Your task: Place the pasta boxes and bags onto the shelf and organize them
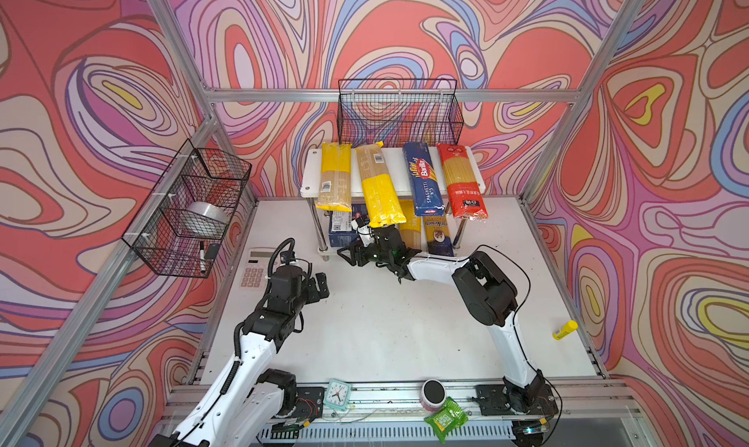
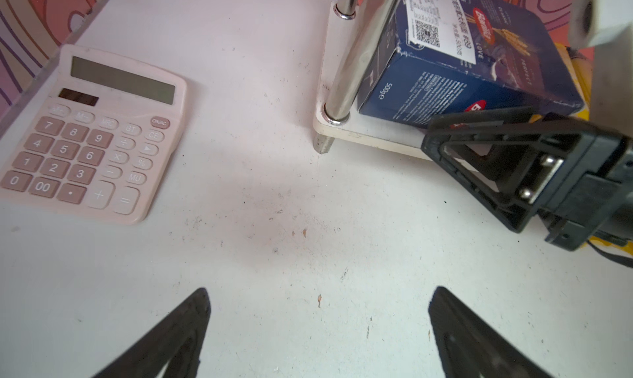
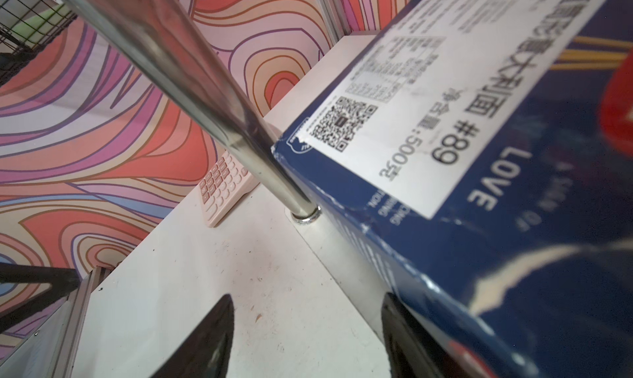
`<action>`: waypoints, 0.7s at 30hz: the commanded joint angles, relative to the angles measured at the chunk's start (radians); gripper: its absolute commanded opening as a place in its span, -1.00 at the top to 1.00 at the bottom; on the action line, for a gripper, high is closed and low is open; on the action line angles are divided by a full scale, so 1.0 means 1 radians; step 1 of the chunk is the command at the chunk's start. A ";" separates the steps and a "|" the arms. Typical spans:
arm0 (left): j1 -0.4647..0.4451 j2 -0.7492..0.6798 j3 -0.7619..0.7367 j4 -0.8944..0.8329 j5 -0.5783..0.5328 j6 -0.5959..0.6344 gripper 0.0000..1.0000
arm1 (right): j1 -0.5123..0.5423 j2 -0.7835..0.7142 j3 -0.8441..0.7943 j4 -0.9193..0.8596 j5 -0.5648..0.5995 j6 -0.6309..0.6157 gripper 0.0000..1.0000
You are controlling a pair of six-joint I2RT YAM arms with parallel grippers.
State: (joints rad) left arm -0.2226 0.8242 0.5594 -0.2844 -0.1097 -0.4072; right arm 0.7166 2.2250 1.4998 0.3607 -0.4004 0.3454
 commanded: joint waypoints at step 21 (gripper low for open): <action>0.261 0.530 -0.094 0.800 0.020 0.259 -1.00 | -0.339 -0.927 -0.741 -0.517 0.709 0.017 -0.97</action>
State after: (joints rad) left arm 0.0113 1.3087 0.4351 0.4232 -0.2169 -0.1734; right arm 0.4480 1.3537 0.8089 -0.0452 0.1787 0.3462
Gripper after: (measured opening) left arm 0.994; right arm 0.970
